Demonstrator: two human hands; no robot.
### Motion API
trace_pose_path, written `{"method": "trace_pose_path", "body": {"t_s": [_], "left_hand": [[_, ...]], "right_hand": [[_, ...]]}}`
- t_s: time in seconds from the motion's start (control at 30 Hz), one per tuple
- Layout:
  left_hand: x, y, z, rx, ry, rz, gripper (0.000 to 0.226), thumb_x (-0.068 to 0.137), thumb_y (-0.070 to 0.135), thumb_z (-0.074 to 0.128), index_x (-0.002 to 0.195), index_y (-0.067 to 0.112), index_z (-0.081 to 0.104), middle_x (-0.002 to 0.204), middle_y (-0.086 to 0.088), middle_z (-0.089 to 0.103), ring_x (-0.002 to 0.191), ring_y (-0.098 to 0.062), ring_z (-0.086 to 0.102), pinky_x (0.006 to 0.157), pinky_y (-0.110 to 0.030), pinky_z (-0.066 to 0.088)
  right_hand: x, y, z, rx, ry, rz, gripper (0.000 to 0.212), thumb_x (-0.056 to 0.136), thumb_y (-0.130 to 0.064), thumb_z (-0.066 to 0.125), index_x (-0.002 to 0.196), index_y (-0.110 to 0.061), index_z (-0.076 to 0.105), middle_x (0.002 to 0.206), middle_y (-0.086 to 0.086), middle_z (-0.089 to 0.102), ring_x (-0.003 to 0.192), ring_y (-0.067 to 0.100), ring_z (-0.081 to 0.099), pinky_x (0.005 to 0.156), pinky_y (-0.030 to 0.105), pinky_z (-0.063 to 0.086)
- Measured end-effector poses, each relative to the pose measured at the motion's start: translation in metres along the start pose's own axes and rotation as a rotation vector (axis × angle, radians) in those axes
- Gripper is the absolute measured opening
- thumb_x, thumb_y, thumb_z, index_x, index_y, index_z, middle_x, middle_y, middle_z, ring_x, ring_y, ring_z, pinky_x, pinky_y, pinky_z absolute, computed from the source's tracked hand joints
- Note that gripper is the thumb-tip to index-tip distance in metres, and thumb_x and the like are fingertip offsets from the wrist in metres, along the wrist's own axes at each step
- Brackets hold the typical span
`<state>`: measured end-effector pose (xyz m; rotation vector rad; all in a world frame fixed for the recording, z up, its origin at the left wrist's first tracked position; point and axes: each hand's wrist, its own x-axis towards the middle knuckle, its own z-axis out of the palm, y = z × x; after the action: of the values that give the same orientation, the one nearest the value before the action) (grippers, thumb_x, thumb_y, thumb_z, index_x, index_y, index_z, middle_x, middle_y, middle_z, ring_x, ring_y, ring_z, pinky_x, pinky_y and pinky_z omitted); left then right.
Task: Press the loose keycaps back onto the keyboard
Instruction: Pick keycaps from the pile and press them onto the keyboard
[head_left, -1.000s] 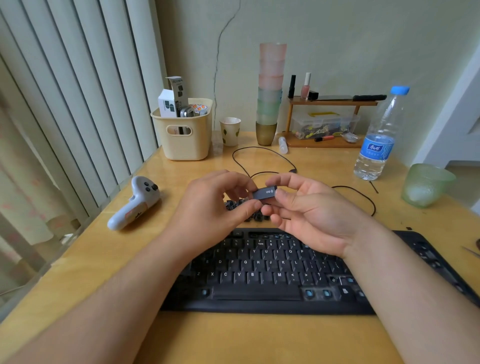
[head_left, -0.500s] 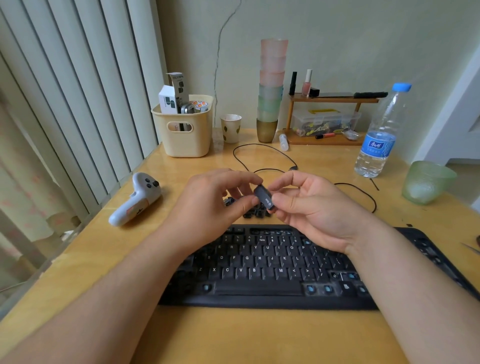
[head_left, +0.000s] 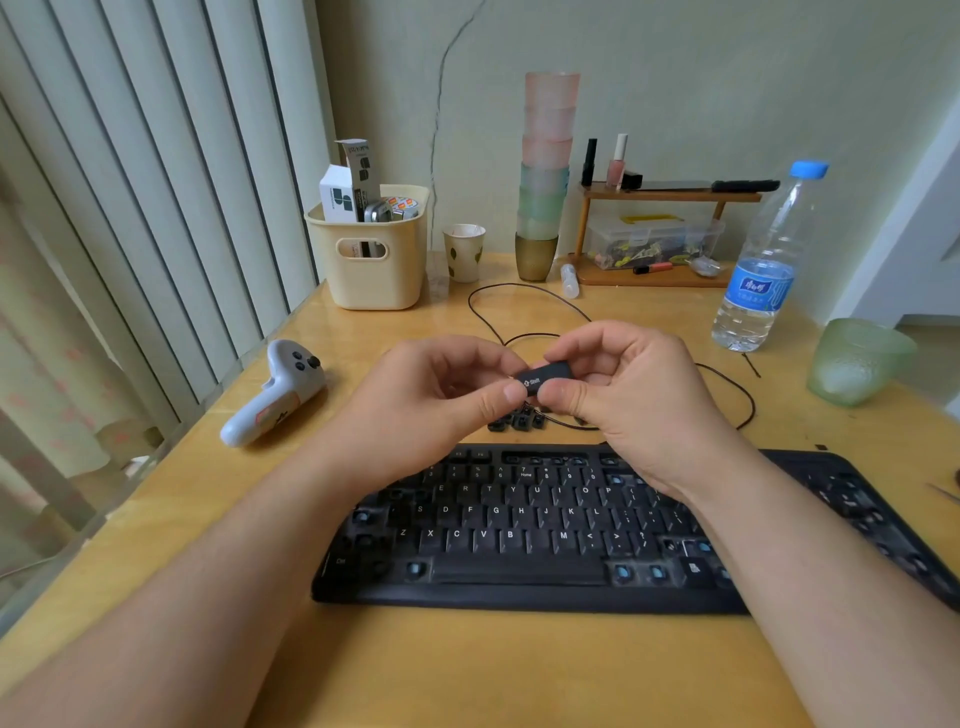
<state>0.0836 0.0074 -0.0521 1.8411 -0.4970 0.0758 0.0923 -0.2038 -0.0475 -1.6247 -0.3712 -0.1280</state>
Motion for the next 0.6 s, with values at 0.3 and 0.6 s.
{"method": "trace_pose_path", "body": {"t_s": [0.3, 0.6], "left_hand": [[0.002, -0.004, -0.007, 0.026, -0.002, -0.118, 0.011, 0.091, 0.011, 0.079, 0.101, 0.015, 0.077, 0.091, -0.008, 0.079, 0.075, -0.013, 0.068, 0.073, -0.025, 0.053], [-0.001, 0.01, -0.031, 0.136, -0.141, -0.255, 0.011, 0.09, 0.011, 0.078, 0.1, 0.015, 0.079, 0.089, -0.01, 0.073, 0.078, -0.017, 0.056, 0.078, -0.033, 0.048]], "right_hand": [[-0.005, 0.001, 0.003, -0.506, -0.025, -0.106, 0.024, 0.075, -0.017, 0.091, 0.087, -0.033, 0.078, 0.082, -0.012, 0.075, 0.079, 0.007, 0.071, 0.077, 0.026, 0.058], [-0.009, -0.007, 0.018, -0.821, -0.135, -0.301, 0.012, 0.084, -0.032, 0.082, 0.096, -0.034, 0.079, 0.085, -0.015, 0.068, 0.078, 0.004, 0.06, 0.076, 0.036, 0.055]]}}
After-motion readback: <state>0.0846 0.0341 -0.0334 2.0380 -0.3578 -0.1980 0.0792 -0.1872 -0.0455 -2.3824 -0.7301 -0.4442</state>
